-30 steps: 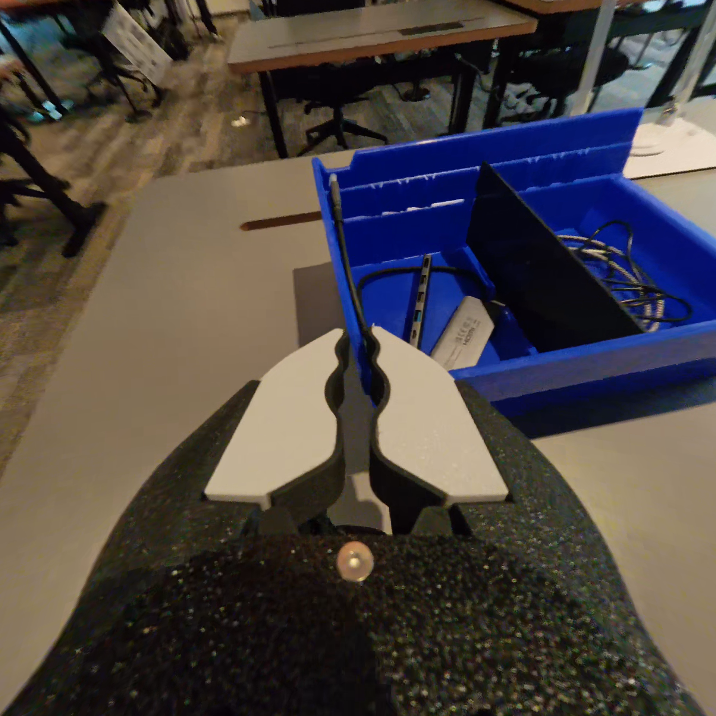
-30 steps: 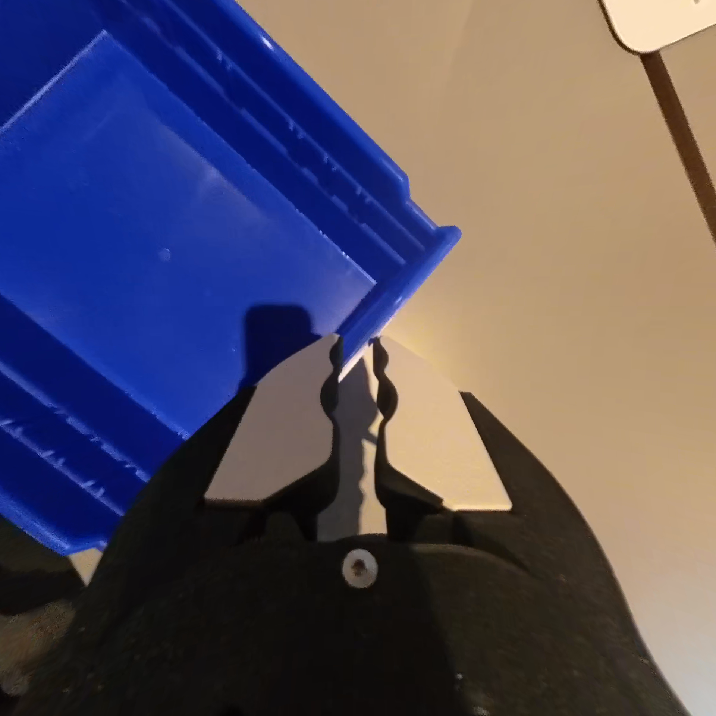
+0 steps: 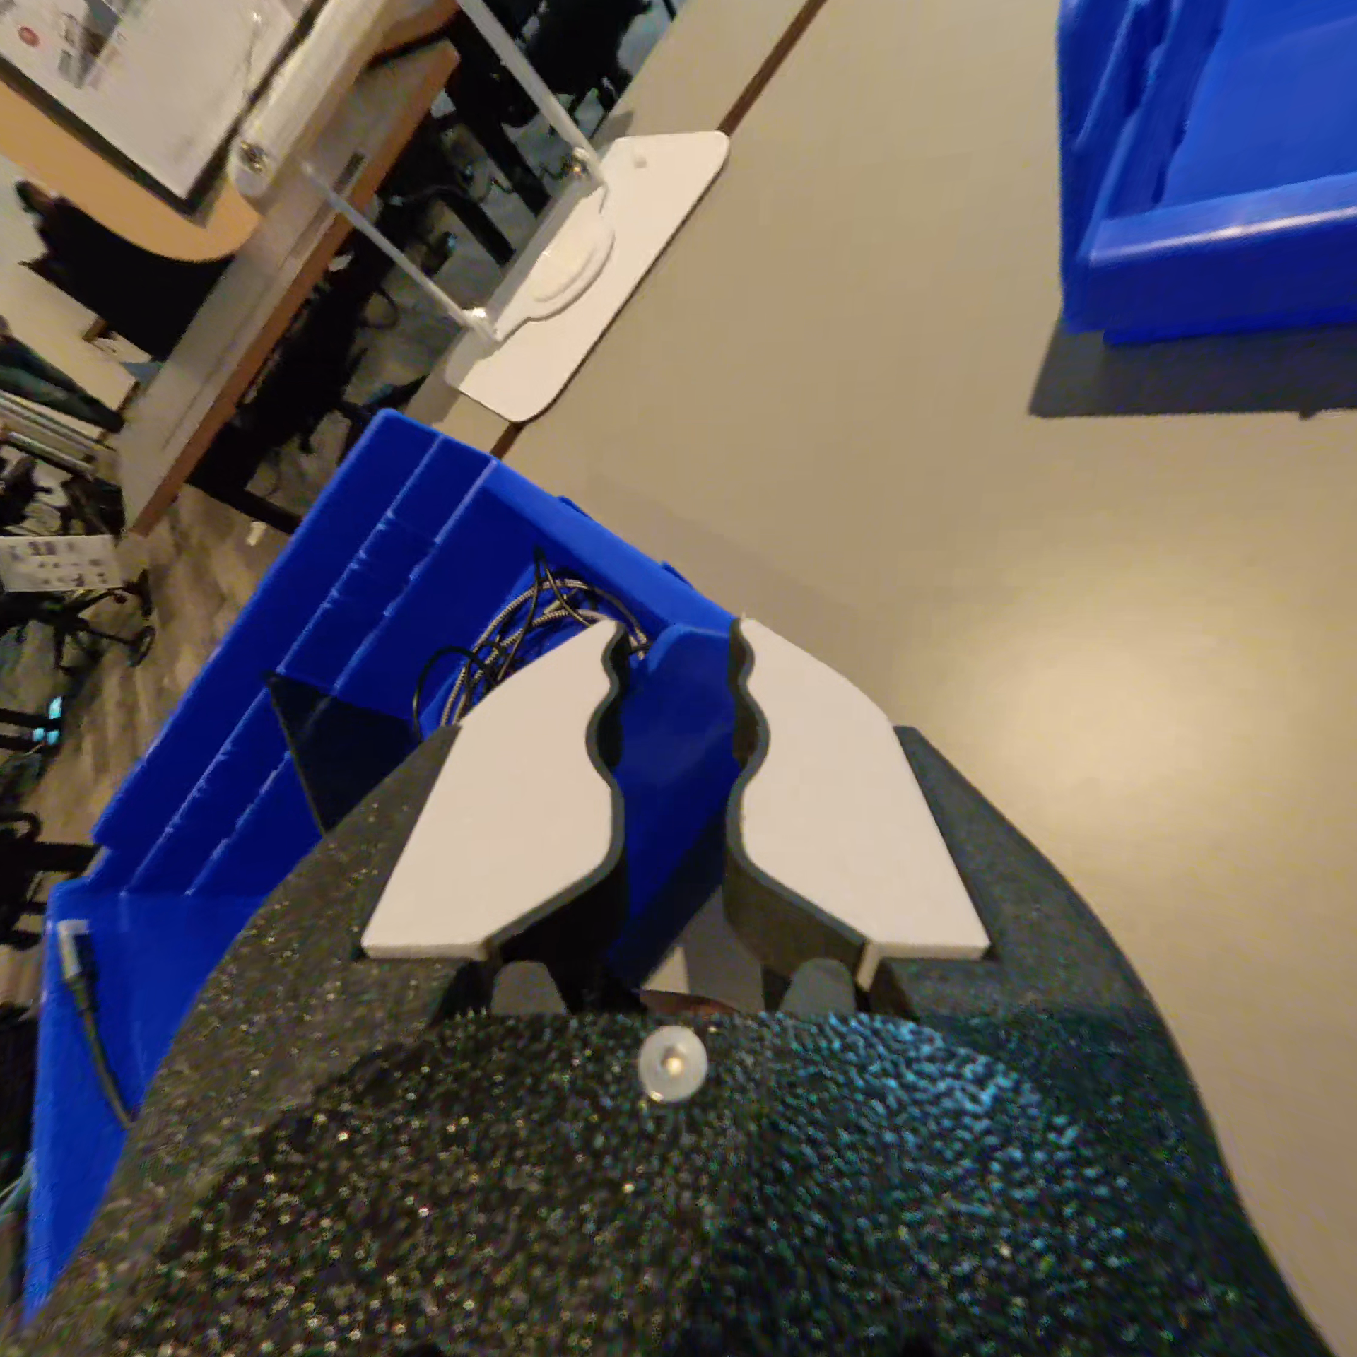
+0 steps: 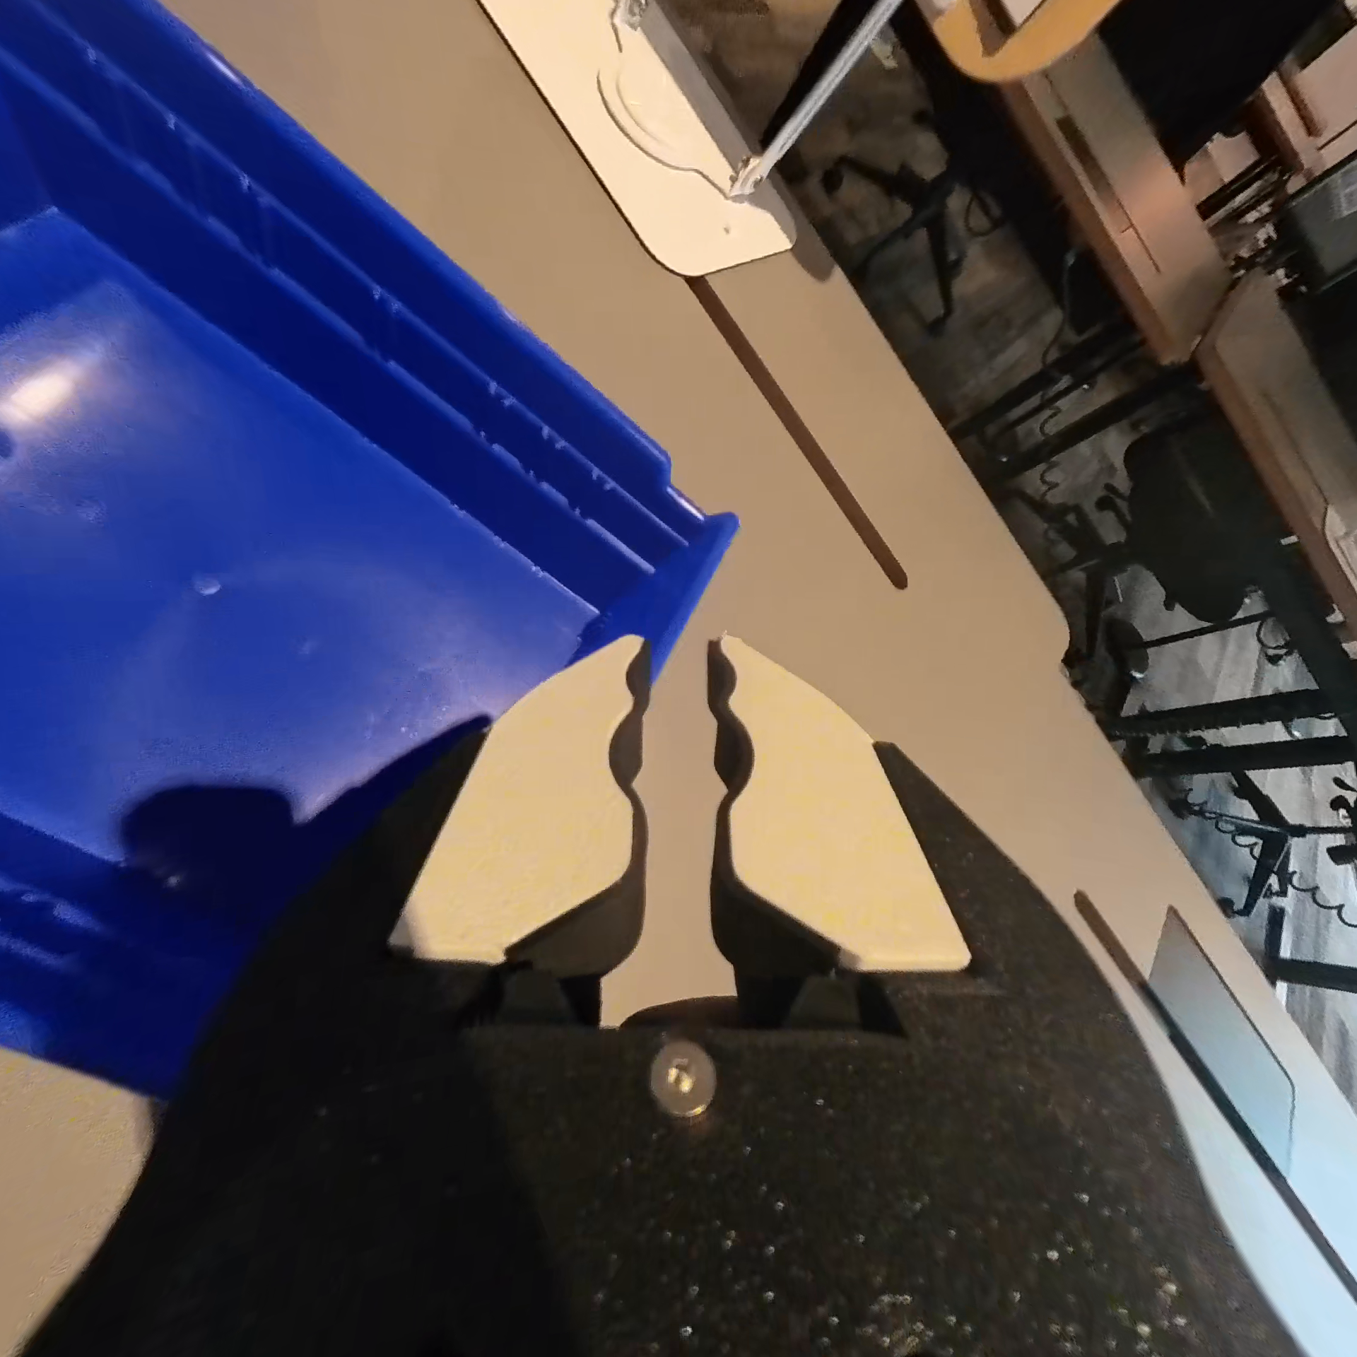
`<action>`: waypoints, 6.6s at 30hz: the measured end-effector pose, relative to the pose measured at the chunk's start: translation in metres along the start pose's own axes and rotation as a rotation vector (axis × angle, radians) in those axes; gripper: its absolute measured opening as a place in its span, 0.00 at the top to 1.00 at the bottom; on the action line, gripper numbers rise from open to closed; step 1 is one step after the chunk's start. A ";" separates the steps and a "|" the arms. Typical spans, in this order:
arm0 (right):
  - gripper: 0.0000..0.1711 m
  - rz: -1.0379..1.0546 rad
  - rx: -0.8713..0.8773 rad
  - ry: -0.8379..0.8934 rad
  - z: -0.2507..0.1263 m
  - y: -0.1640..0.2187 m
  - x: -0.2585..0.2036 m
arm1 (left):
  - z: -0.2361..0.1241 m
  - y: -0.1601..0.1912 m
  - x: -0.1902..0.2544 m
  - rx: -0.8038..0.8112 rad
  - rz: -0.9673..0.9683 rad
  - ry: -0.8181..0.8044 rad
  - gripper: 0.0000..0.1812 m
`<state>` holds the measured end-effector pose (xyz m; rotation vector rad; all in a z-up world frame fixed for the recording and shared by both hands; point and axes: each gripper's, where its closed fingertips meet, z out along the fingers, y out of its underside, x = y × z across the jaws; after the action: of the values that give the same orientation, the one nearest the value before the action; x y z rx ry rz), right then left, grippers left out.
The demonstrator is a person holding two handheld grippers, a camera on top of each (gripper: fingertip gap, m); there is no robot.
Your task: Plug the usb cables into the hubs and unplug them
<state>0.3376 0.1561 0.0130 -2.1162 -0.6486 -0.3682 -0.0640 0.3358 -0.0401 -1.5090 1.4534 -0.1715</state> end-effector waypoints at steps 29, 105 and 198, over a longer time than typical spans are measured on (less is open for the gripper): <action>0.92 0.227 0.191 0.197 0.008 0.071 0.012 | -0.103 0.083 -0.032 -0.062 -0.383 -0.681 0.86; 0.93 0.153 0.127 0.276 0.012 0.092 -0.002 | -0.163 0.199 -0.070 -0.223 -0.577 -0.715 0.98; 0.65 0.198 0.064 -0.003 -0.126 0.043 -0.157 | -0.073 0.088 0.013 -0.097 -0.079 -0.544 0.89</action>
<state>0.2296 -0.0167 -0.0172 -2.0979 -0.4417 -0.2321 -0.1695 0.3049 -0.0724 -1.5378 0.9774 0.2508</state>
